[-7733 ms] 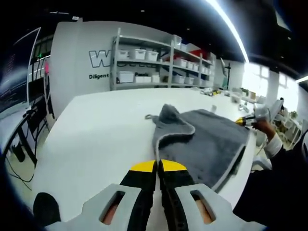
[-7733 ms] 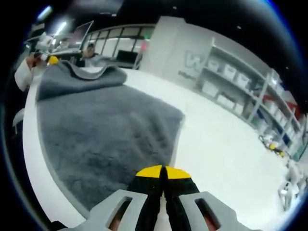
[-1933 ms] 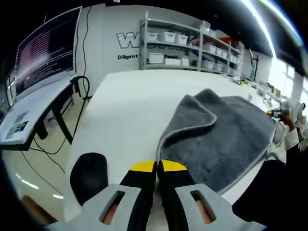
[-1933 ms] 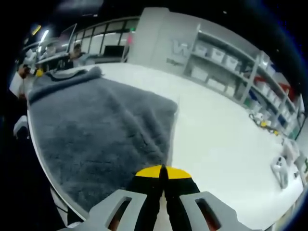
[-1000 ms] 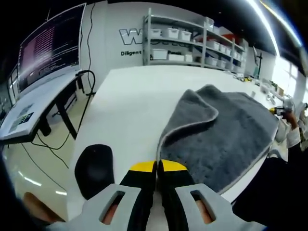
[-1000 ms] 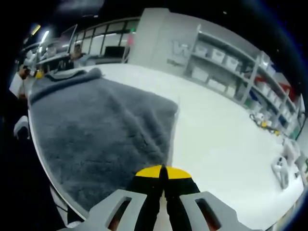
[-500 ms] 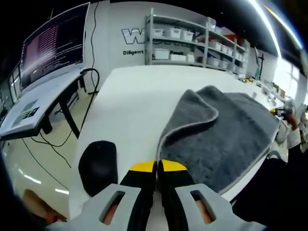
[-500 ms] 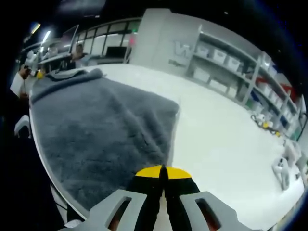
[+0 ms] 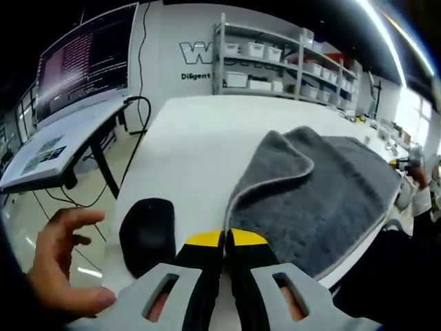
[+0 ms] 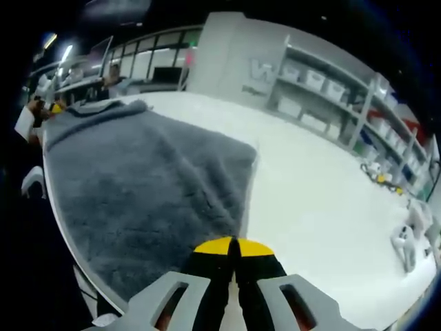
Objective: Open the folded towel by lifting each exposed corner and separating the folded layers until the towel lies flat within the target outline without major curled edges
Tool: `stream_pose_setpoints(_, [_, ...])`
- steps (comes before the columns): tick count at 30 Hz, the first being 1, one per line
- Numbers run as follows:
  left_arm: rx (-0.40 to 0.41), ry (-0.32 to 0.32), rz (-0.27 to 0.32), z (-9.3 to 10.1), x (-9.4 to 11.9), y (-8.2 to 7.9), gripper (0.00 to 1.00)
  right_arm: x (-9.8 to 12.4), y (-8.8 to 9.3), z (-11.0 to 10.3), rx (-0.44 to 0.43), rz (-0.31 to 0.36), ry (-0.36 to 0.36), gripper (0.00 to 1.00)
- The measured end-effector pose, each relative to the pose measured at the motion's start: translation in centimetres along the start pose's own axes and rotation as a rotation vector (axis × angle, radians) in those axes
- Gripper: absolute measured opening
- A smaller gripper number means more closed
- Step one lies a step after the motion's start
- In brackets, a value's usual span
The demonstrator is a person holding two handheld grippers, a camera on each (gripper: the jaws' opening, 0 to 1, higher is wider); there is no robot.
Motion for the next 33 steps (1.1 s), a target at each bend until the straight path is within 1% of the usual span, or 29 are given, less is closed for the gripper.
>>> stream_pose_setpoints(9, [0.004,-0.01,0.0,-0.1,0.1,0.2,0.02,0.0,0.0,0.0,-0.001,0.003,-0.002,0.0])
stream_pose_setpoints(24, [0.025,-0.021,-0.008,-0.8,0.0,0.4,0.02,0.0,0.1,0.0,-0.005,0.004,-0.005,0.0])
stream_pose_setpoints(33, [0.033,-0.044,-0.02,-1.2,0.0,0.7,0.02,0.0,0.1,-0.1,-0.008,0.007,-0.009,0.0])
Point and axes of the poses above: the point that each gripper's makers call its tool centre point, and the gripper's own axes: x roughly backward along the fingers, z roughly to its right, y roughly out of its underside, the point moved 6 cm from there along x, roughly backward along the fingers, and after that the axes turned 12 degrees about -z, right-handed, at the moved point
